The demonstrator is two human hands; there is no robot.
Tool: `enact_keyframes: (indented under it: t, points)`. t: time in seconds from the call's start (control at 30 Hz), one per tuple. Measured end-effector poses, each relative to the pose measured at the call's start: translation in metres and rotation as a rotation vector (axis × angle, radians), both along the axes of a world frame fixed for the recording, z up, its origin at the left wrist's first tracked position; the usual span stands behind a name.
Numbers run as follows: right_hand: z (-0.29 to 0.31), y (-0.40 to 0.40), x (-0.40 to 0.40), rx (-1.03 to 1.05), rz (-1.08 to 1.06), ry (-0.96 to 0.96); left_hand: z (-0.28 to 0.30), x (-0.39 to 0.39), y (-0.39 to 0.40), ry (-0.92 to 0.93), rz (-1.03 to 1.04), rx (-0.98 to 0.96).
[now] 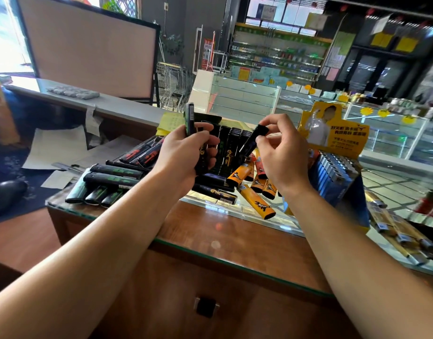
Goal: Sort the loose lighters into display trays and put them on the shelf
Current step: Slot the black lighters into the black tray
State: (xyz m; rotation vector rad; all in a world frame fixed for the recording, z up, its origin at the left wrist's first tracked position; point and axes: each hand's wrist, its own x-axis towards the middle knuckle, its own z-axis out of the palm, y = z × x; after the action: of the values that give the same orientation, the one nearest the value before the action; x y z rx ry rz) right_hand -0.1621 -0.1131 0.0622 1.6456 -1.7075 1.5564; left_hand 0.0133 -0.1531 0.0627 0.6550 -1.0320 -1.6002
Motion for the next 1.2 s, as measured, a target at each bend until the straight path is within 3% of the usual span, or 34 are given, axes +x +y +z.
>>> enact_keyframes:
  t: [0.17,0.5,0.83,1.07,1.2]
  points:
    - [-0.005,-0.008,-0.001,0.05,-0.018,0.09,0.001,-0.001,0.007,-0.033,-0.108,-0.059]
    - [-0.011,-0.012,0.003,0.27,-0.159,0.27,-0.002,-0.003,0.001,-0.051,-0.033,-0.071]
    - [-0.009,-0.005,-0.003,0.452,-0.106,0.246,0.002,0.001,0.014,-0.079,-0.261,-0.096]
    - [0.009,0.009,0.01,0.162,0.104,0.074,-0.001,-0.003,0.013,-0.17,-0.294,-0.191]
    - [0.013,0.015,0.026,0.161,0.313,0.105,-0.003,-0.003,0.013,-0.226,-0.341,-0.229]
